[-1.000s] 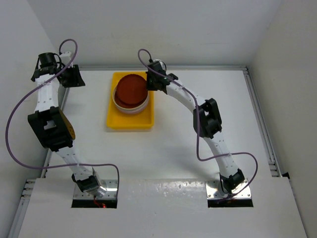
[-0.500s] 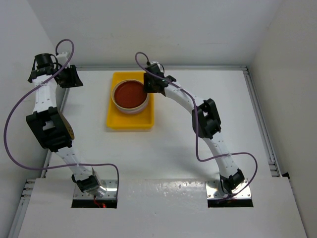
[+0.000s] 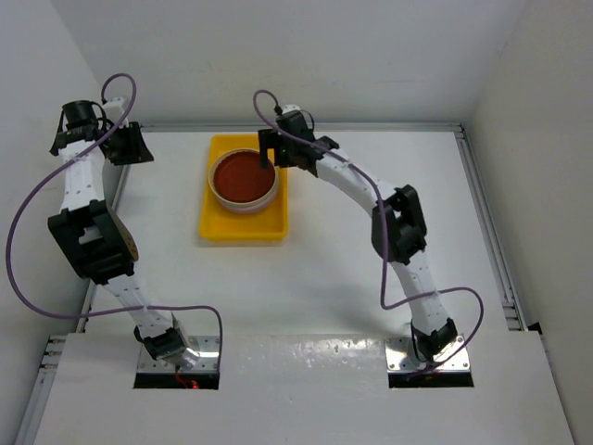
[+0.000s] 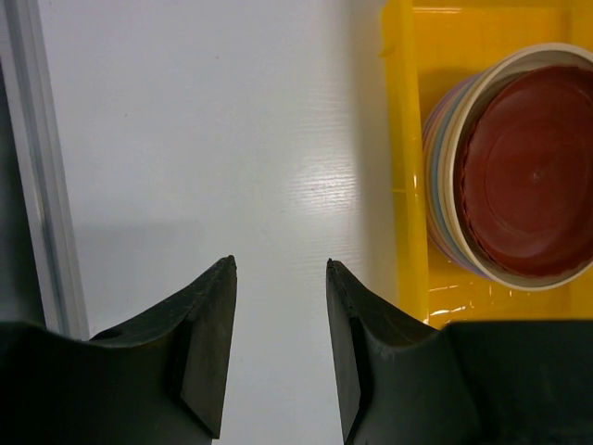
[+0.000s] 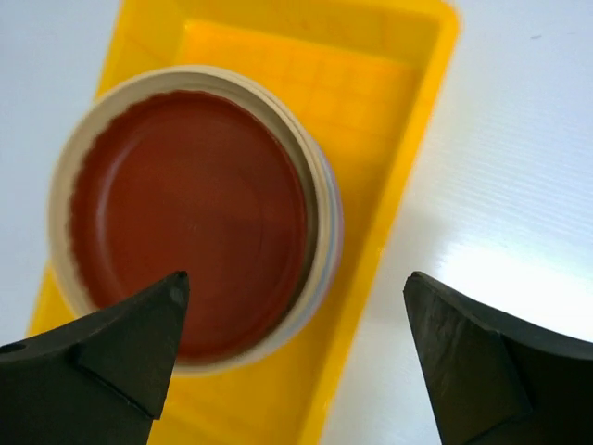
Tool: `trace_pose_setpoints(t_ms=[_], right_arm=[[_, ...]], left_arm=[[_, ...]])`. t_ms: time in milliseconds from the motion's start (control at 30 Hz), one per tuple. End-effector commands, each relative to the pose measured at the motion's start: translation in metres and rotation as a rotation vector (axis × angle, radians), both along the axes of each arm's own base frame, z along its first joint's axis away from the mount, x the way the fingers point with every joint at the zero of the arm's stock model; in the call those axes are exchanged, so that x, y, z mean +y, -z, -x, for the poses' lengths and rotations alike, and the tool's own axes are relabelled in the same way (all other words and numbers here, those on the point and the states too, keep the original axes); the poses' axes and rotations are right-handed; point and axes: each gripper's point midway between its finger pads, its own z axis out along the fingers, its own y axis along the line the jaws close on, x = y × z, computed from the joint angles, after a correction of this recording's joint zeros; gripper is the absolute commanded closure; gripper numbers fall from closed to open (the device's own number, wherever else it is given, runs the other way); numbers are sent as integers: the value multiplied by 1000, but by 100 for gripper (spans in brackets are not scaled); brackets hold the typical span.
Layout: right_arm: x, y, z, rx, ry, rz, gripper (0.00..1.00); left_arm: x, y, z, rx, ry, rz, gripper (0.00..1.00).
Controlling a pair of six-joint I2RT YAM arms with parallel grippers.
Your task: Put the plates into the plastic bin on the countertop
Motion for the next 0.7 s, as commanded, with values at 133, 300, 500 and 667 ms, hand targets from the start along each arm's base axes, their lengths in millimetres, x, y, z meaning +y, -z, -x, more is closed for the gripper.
trace_pose_setpoints(t_ms=[133, 300, 500, 667], right_arm=[[-149, -157, 6, -192, 122, -157, 0], [-317, -92, 72, -79, 468, 136, 0], [-390, -54, 152, -69, 653, 138, 0], [-391, -49, 162, -48, 608, 64, 0]], left_arm=[[21, -21, 14, -54, -46, -32, 54], [29, -1, 26, 4, -79, -49, 54], [21, 28, 24, 62, -61, -32, 54], [21, 24, 12, 58, -34, -140, 54]])
